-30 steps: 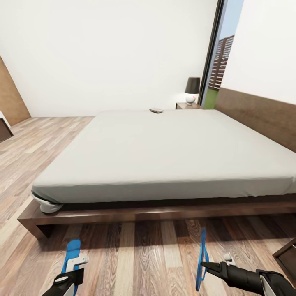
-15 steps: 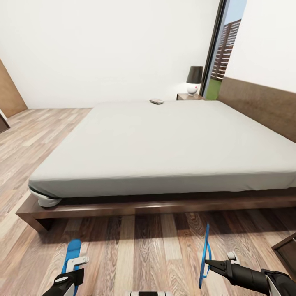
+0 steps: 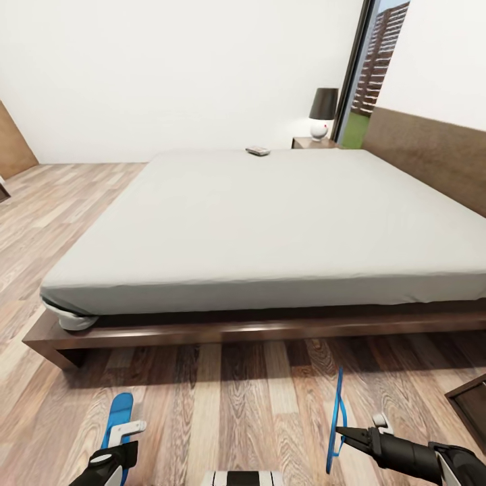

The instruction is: In the bedroom, move the book from the bed onto either nightstand, and place the two sandals side by side next to the bed.

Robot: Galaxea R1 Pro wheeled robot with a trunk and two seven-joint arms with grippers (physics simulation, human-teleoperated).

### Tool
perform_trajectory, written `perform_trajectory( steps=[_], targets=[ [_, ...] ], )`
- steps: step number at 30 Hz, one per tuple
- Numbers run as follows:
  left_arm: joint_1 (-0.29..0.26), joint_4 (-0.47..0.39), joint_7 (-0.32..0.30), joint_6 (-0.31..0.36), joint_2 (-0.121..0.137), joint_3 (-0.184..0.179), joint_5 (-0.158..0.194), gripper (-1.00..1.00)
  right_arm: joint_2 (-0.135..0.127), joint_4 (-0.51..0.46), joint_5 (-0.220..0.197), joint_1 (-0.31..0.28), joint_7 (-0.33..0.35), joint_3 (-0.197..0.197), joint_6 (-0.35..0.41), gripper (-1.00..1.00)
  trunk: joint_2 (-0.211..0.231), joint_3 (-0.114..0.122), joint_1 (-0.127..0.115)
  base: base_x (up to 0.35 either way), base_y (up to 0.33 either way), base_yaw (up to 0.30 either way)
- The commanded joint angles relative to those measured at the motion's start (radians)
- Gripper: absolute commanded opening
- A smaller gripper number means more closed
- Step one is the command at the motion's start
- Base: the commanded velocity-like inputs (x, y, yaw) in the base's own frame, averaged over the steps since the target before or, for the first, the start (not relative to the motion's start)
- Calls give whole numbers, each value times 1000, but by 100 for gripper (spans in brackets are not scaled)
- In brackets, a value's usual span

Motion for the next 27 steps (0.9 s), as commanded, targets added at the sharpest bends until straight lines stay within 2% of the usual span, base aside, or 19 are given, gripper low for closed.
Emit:
perform_trajectory(
  steps=[1, 27],
  targets=[
    [0, -3, 7, 5, 1, -9, 8, -100, 0, 0, -1, 0, 3, -3, 11, -100, -1, -5, 0, 0, 0, 0],
    [0, -3, 6, 5, 1, -8, 8, -100, 0, 0, 1, 0, 3, -1, 11, -100, -7, -105, 12, 0, 0, 0]
  ],
)
